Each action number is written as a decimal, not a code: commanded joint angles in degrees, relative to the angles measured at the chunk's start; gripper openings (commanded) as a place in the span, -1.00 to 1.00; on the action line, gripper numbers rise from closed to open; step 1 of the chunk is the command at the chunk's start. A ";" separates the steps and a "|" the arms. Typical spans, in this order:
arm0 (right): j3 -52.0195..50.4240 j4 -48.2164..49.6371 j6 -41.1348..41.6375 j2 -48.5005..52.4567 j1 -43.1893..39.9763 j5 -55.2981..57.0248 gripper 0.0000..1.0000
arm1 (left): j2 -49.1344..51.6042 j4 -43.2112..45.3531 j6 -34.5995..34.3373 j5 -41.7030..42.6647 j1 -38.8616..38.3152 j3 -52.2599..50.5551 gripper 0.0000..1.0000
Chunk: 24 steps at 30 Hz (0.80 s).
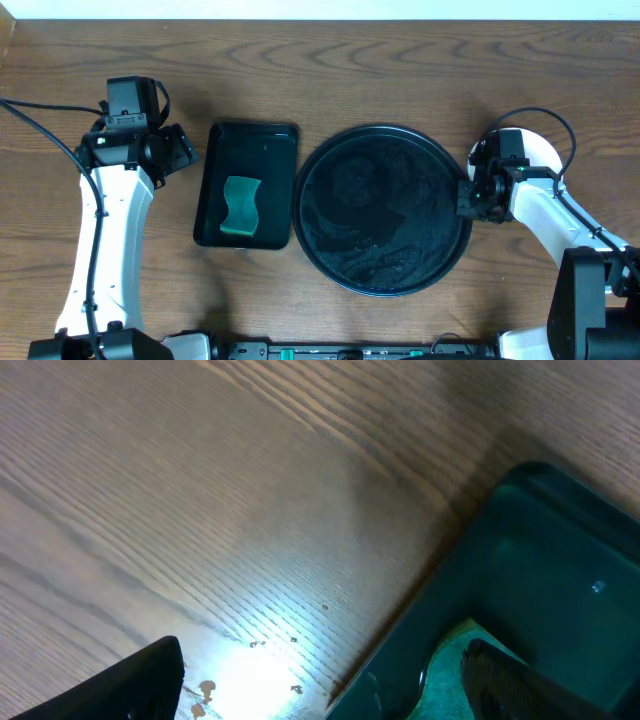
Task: Clean dirty plates on tray and stack at the side
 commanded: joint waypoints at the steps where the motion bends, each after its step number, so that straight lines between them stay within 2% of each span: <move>1: 2.54 -1.84 0.55 -0.90 0.61 -2.32 -0.41 | 0.11 -0.15 0.33 -0.72 0.24 0.26 0.77; 3: 5.75 -4.28 -0.35 -2.10 0.61 -2.32 -0.26 | 0.11 -0.15 0.33 -0.72 0.24 0.26 0.78; 8: 15.74 -13.09 -1.60 -4.68 0.57 -2.27 -0.22 | 0.11 -0.15 0.31 -0.72 0.24 0.26 0.77; 10: 18.14 -13.94 -1.57 -5.29 0.57 -2.29 -0.11 | 0.11 -0.15 0.31 -0.72 0.24 0.26 0.78; 11: 18.73 -13.64 -1.60 -5.51 0.57 -2.27 0.07 | 0.11 -0.15 0.33 -0.72 0.24 0.26 0.78; 12: 18.88 -12.57 -1.60 -5.68 0.57 -2.19 0.36 | 0.11 -0.15 0.33 -0.72 0.24 0.26 0.77; 13: 18.88 -11.87 -1.60 -5.73 0.57 -1.99 0.85 | 0.11 -0.15 0.33 -0.72 0.24 0.26 0.78; 14: 18.86 -11.30 -1.60 -5.73 0.57 -1.86 0.99 | 0.11 -0.15 0.33 -0.72 0.24 0.26 0.78; 24: 18.75 -11.39 -1.55 -5.70 0.57 -1.88 0.99 | 0.11 -0.15 0.33 -0.72 0.24 0.26 0.78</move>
